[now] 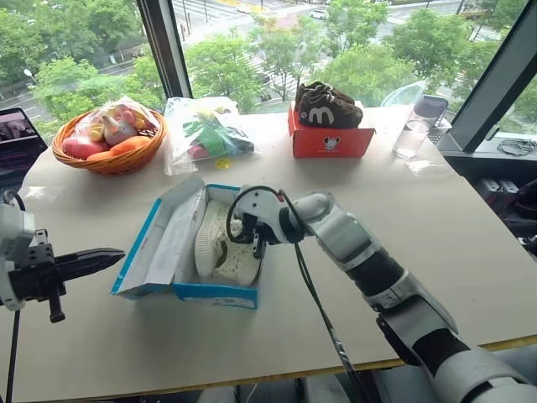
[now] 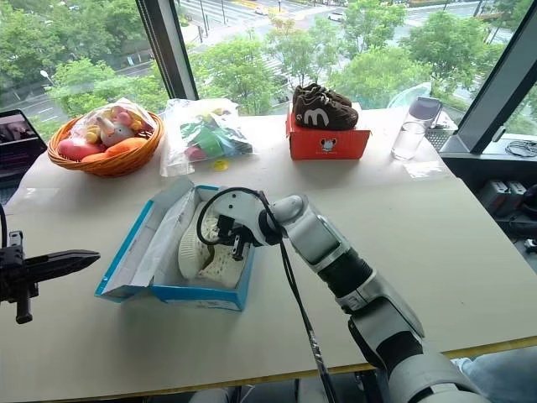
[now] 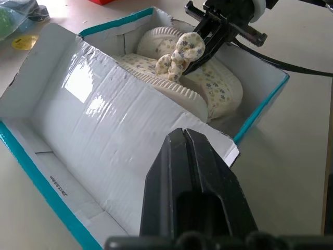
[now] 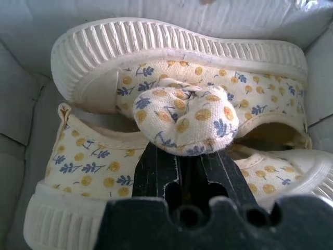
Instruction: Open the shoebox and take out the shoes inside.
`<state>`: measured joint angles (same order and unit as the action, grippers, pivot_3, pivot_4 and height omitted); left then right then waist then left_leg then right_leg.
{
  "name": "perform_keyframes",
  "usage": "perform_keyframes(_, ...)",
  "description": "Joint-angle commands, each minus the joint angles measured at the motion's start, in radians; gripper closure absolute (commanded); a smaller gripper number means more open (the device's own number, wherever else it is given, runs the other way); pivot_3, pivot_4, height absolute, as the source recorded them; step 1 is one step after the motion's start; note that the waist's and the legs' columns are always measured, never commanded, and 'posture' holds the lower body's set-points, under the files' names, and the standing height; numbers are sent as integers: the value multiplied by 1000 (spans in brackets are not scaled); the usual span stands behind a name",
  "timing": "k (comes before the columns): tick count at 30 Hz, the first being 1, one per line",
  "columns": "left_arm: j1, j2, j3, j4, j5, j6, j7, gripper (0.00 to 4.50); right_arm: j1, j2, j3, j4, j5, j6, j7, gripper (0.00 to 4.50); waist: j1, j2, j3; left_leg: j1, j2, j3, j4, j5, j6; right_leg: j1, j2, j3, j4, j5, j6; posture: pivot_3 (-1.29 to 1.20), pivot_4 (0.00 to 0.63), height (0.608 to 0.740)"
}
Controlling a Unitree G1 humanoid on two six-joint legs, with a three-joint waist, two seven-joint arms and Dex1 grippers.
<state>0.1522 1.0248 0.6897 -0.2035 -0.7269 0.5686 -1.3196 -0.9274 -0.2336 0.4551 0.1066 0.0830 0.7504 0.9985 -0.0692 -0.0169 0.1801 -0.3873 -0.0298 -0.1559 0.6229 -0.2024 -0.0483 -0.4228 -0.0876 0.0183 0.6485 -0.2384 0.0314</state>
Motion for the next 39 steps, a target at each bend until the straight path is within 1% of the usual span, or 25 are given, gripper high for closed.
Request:
perform_keyframes(1, -16, 6, 10, -8, 1, -21, 4, 4500, -31, 37, -132, -52, 109, 25, -6, 4488, -1, 0, 0, -1, 0, 0, 0, 0, 0, -1, 0, 0, 0, 0, 0, 0, 150, 740)
perform_keyframes(4, -17, 7, 8, -9, 4, -21, 4, 4500, -56, 54, -250, -89, 216, 68, -10, 4488, -2, 0, 0, -1, 1, 0, 0, 0, 0, -1, 1, 0, 0, 2, -4, 0, 150, 740)
perform_keyframes(6, -17, 8, 7, -8, 7, -21, 4, 4500, -66, 54, -302, -110, 257, 73, -24, 4488, -1, 1, 1, -1, 2, 0, 0, 0, 0, -2, 2, 0, 0, 2, -4, 0, 150, 740)
perform_keyframes(12, -20, 8, 2, -4, 12, -23, 3, 4500, -70, 74, -376, -130, 321, 107, -108, 4488, -1, 1, 1, -1, 2, 0, 0, 0, 0, -1, 2, 0, 0, 2, -4, 0, 150, 740)
perform_keyframes(22, -35, 14, -11, 2, 23, -24, -2, 4500, -56, 109, -473, -105, 432, 153, -230, 4488, -1, 1, 1, -1, 2, 0, 0, 0, 0, -2, 2, 0, 0, 3, -5, 0, 150, 740)
perform_keyframes(29, -40, 20, -18, 9, 32, -26, -4, 4500, -63, 146, -591, -81, 544, 186, -318, 4488, -1, 1, 1, -2, 2, 0, 0, 0, 0, -2, 2, 0, 0, 4, -6, 0, 150, 740)
perform_keyframes(39, -52, 25, -27, 18, 39, -27, -9, 4500, -101, 123, -712, -77, 685, 206, -396, 4488, -1, 1, 1, -1, 2, 0, 0, 0, 0, -1, 2, 0, 0, 4, -7, 0, 150, 740)
